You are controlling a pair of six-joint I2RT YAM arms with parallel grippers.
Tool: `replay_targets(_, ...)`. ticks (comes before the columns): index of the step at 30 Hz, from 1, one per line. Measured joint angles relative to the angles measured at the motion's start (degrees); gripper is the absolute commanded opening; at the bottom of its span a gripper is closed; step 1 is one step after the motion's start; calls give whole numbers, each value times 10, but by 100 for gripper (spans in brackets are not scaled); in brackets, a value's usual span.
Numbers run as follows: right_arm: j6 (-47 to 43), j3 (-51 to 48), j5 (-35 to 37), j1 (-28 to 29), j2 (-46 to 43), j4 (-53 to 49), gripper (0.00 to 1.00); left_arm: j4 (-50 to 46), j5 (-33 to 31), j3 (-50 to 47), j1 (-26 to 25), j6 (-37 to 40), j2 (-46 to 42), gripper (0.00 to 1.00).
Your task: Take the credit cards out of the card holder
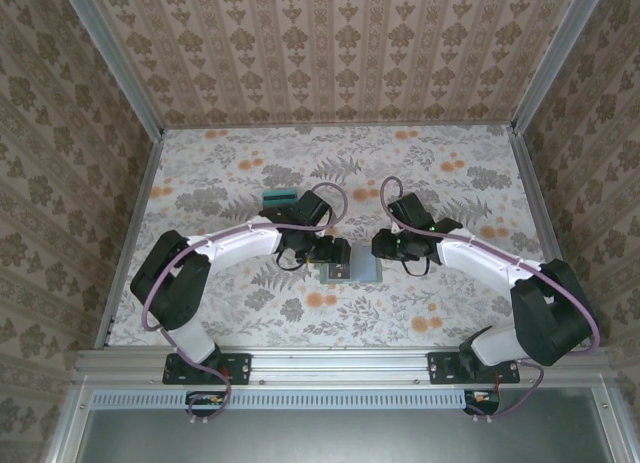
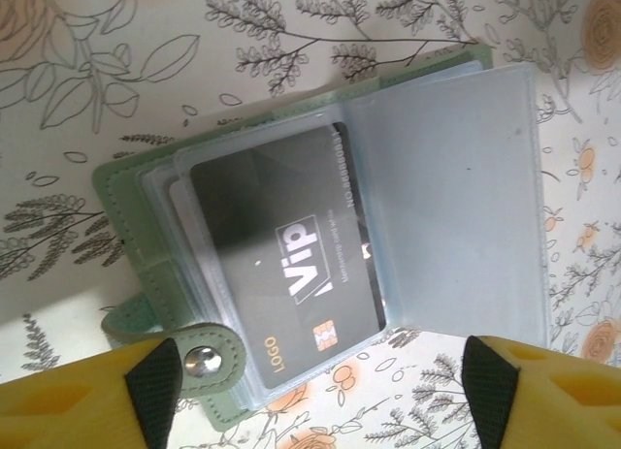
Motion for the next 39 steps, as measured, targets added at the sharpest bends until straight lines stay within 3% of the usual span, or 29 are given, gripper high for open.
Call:
replay_targets(6,13,3,-33,4,0,11,32,17,2,-7,1,-3,3,41)
replay_targets(11,28,4,-64,24,0,34,31,24,3,-20,6,-2,9,32)
replay_targets(26,65,22,-123,45,107,82,22,40,9,-45,9,-5,29,19)
replay_targets(39,90,21,-128,44,150,100,20,44,9,-48,-2,-5,31,17)
